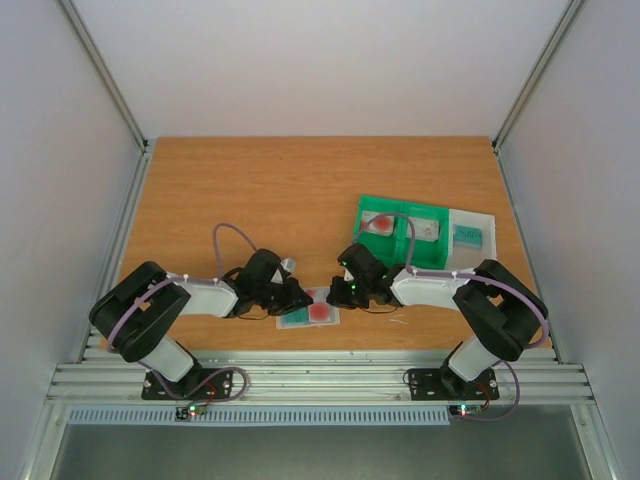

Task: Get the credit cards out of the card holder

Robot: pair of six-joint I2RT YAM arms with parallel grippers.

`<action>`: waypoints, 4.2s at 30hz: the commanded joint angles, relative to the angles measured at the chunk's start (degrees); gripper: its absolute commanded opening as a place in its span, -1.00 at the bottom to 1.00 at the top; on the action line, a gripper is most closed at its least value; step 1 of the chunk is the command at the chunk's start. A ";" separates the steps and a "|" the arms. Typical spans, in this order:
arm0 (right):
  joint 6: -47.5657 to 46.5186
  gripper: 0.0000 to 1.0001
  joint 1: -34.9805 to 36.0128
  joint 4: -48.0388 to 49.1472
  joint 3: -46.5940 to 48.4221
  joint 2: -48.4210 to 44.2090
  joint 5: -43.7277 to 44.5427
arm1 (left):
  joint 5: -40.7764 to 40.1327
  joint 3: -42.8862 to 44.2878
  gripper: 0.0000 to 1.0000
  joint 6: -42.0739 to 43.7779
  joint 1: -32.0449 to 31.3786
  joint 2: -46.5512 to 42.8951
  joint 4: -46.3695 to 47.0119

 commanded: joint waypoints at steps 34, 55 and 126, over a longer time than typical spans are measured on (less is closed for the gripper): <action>-0.35 -0.89 0.38 -3.37 -1.80 -0.27 3.09 | -5.13 1.04 -0.99 3.24 3.54 -15.72 -18.04; -6.89 -0.44 0.20 -11.13 0.94 -24.52 -1.90 | 1.79 3.43 -0.99 4.09 3.93 -27.77 -14.80; -19.90 -0.51 -0.56 -26.03 12.75 -36.50 -30.30 | 27.37 19.60 -0.99 24.23 4.29 -35.48 -35.80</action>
